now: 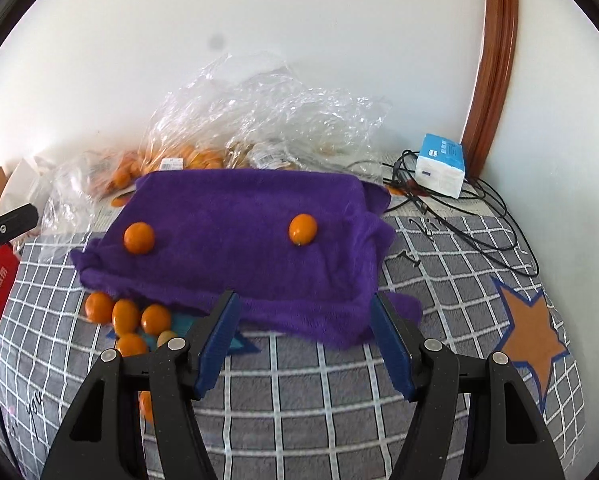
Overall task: Organize fruits
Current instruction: 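Lift both open grippers away from the towel, then grasp a large orange with the right gripper while the left gripper grasps another orange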
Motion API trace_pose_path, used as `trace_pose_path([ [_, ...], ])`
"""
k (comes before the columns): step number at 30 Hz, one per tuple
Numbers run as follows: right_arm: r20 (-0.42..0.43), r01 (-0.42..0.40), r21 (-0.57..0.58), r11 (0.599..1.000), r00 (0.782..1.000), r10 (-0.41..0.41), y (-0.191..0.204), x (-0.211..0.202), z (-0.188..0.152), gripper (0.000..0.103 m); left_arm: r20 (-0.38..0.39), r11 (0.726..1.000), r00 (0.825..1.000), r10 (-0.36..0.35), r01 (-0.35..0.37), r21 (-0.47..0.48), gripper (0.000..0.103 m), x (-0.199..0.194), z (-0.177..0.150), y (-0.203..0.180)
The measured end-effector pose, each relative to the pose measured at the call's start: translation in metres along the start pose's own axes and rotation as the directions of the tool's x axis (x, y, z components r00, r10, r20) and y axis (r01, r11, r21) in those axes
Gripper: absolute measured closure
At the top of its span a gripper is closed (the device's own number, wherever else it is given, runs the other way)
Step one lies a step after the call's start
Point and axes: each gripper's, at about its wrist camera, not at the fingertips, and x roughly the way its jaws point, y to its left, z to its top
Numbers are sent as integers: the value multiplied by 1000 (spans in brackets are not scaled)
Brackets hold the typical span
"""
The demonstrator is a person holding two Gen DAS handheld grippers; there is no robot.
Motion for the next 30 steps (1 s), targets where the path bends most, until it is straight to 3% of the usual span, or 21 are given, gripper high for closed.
trace_pose_path([
  [5,-20,-29,12,999,999,29,2,-10,-22,36,1,998,998,63,-63,2,46,-20,-28,12],
  [15,-31,-41,-9,999,999,41,9,-22,-53,37,-23,986,990,140,-142,-86,42,-40,-61,43],
  [21,-39,-83,-38,996,996,82,23,-17,-70,49,-85,974,979,187,-196,-113,42,-28,-83,64],
  [30,-94,-270,-87,959,961,262,62,3,-89,51,-189,965,962,196,-223,-135,42,-3,-116,90],
])
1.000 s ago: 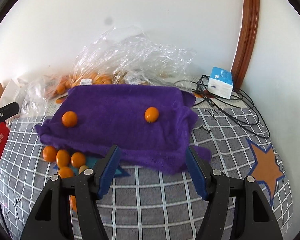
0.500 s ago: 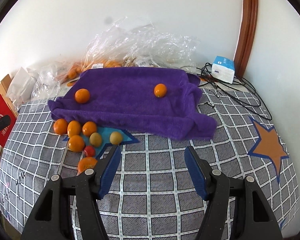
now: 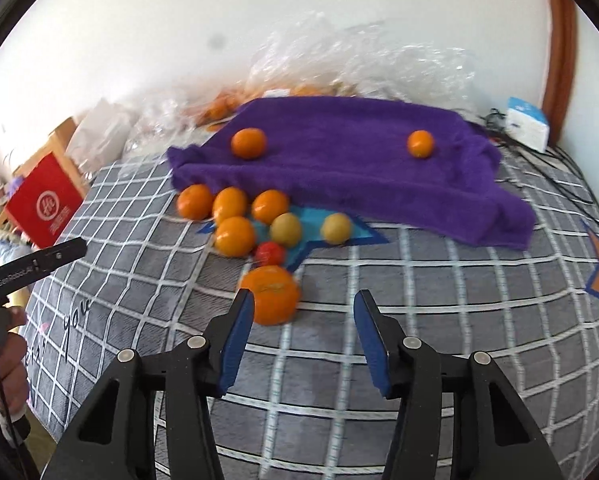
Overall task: Organize fruits
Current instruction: 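Grasp a large orange with the right gripper while the left gripper grasps another orange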
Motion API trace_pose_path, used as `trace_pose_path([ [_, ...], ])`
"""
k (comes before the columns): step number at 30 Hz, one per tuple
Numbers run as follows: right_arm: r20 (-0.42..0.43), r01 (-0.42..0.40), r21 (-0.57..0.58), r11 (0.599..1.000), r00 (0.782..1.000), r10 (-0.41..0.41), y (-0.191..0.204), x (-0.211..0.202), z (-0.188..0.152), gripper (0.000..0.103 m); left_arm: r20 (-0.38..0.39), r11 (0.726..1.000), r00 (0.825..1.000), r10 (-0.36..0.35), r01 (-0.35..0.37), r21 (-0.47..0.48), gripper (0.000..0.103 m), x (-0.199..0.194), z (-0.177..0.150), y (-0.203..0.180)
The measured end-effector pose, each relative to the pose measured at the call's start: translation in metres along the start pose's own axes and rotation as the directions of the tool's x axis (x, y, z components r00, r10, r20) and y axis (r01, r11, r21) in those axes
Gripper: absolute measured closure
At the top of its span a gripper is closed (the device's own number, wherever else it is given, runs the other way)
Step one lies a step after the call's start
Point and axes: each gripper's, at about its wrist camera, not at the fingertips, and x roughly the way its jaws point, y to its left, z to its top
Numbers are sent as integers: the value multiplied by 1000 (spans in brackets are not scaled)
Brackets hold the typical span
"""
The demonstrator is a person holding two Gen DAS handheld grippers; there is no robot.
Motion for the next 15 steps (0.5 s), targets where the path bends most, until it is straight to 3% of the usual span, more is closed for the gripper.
trace_pose_path([
  [8,-51,-11,11,1000,999,12,12,41,-5,50,-20,1000,1000,3,-3,19,42,13,-24,9],
  [10,-22,-5,9,1000,1000,5,14,43,-6,51,-19,999,1000,23,-22,24,39,14,-26,8],
  [13,-14,-6,-4,1000,1000,6,18,46,-6,61,-6,999,999,38,-38,36,34,15,-30,5],
  [15,-12,-12,-15,1000,1000,12,18,44,-8,61,2,999,999,43,-43,31,25,15,-32,4],
])
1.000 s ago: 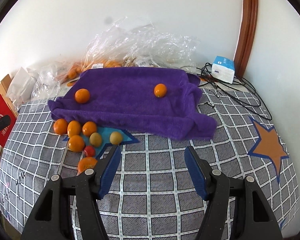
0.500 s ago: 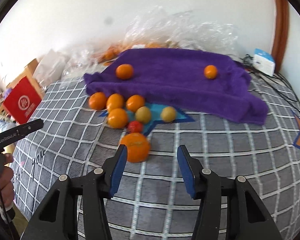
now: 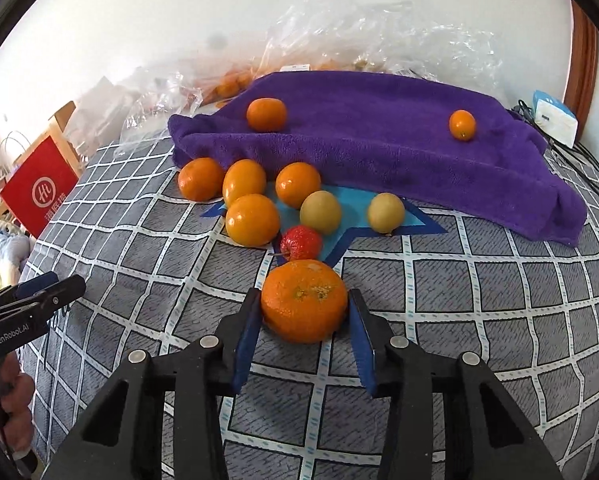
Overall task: Organize fruits
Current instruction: 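Grasp a large orange with the right gripper while the left gripper grasps another orange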
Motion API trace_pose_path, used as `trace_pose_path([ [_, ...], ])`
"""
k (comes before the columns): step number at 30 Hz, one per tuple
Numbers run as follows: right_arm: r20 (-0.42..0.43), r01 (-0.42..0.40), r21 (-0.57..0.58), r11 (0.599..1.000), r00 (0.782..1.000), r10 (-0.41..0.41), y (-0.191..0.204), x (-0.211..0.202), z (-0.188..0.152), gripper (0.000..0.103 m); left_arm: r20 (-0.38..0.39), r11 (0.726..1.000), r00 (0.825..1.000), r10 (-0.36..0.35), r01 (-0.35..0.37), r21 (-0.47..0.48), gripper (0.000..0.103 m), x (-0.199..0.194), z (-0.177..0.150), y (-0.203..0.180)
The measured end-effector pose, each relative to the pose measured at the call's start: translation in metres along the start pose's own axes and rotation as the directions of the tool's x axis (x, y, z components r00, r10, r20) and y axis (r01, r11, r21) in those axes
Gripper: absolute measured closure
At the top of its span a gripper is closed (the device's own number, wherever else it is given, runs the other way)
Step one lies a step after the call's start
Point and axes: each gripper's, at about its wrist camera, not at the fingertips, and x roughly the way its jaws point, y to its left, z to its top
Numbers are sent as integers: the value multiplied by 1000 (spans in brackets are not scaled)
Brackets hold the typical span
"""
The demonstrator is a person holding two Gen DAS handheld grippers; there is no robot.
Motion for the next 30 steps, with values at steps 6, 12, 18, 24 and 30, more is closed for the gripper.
trace_pose_path([
  [6,53,33,10,999,998,-34,-29,-22,-4,61,9,999,999,48,-48,6,15,1,-9,-6],
  [12,76,151,5,988,986,-151,-68,-31,-1,61,-18,993,997,-80,78,-85,20,-4,15,-14],
  [18,36,127,123,984,991,-133,-107,-18,8,61,6,995,995,-96,96,23,20,14,50,-68],
  [24,37,141,138,980,988,-147,-115,-10,6,61,36,996,997,-71,70,48,20,41,69,-98],
  [30,42,160,130,978,985,-167,-115,-10,4,61,38,995,998,-59,56,81,21,66,79,-112],
])
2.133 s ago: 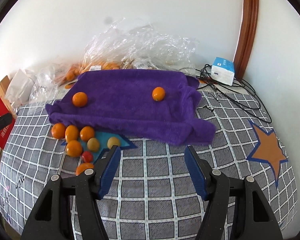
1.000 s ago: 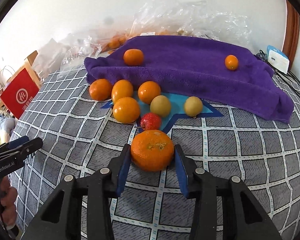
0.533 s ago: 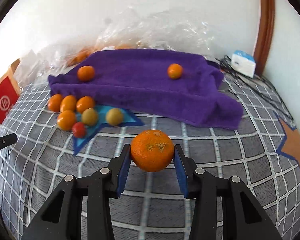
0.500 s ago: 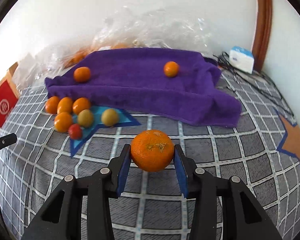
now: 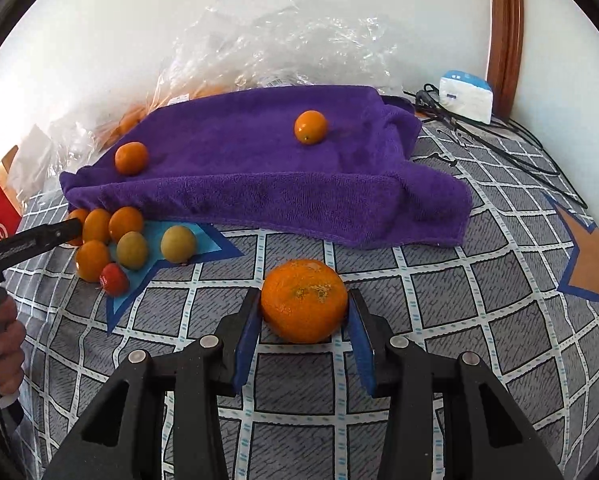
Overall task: Organize fruits
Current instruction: 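Grasp a large orange with the right gripper while the left gripper grasps another orange, then carry both oranges onto the purple towel and open both grippers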
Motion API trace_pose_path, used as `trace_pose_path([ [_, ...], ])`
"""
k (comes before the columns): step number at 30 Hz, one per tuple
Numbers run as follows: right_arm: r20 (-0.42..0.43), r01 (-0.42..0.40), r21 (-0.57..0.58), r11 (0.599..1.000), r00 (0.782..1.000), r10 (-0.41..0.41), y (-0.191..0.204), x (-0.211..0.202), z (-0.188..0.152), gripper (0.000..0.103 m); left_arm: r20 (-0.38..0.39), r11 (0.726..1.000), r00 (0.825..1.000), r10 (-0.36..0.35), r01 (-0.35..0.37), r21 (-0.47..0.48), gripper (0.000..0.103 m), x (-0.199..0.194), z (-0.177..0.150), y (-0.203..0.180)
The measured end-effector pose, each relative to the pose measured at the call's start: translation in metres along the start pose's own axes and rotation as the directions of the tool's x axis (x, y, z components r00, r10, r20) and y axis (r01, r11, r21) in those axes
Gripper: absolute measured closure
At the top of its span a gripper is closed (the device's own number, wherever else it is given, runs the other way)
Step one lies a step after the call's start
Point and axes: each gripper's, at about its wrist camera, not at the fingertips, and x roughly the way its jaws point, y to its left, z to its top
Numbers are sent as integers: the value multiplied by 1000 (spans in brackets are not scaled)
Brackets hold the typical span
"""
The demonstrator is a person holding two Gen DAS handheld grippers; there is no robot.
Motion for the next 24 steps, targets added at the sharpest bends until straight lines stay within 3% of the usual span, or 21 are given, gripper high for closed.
trace_pose_path([
  [4,-10,-9,6,1000,1000,9,-1,1,-1,61,6,1000,1000,-13,13,18,27,5,-1,-4],
  [11,-18,0,3,1000,1000,0,-1,4,0,61,24,997,997,-75,75,-21,65,3,-5,2],
  [24,19,-27,59,998,999,26,-11,-2,-1,61,115,989,986,-122,131,-68,66,-22,-16,11],
])
